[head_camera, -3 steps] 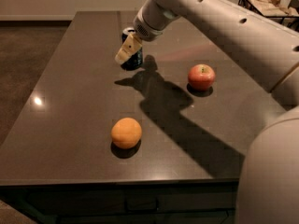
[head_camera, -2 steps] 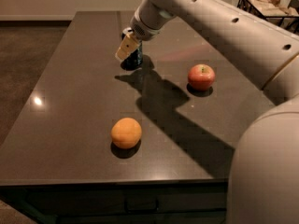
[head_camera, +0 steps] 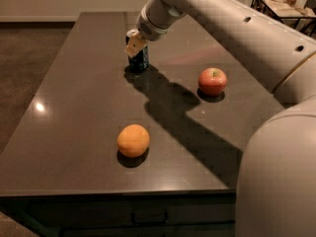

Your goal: Move pepsi can near orange

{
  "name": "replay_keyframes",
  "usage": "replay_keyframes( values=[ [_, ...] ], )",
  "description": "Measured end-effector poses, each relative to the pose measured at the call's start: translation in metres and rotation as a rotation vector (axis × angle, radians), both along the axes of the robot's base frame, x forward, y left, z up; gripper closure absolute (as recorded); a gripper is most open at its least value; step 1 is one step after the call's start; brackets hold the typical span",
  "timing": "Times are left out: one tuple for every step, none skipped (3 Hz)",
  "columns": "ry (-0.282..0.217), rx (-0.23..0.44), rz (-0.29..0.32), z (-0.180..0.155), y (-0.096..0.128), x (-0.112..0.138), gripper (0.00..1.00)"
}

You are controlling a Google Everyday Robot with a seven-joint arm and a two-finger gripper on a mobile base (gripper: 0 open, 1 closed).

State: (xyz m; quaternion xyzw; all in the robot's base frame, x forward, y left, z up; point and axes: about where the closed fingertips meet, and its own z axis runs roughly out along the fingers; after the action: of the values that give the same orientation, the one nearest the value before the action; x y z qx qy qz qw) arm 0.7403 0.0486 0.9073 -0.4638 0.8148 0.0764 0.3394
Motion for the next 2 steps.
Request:
replay_keyframes(
  values=[
    [0.006,0.018,0.075,0.013,-0.009,-0.023,0.87],
    [0.009,0.007,0.209,0.028,-0.029,-0.067,1.00]
  ],
)
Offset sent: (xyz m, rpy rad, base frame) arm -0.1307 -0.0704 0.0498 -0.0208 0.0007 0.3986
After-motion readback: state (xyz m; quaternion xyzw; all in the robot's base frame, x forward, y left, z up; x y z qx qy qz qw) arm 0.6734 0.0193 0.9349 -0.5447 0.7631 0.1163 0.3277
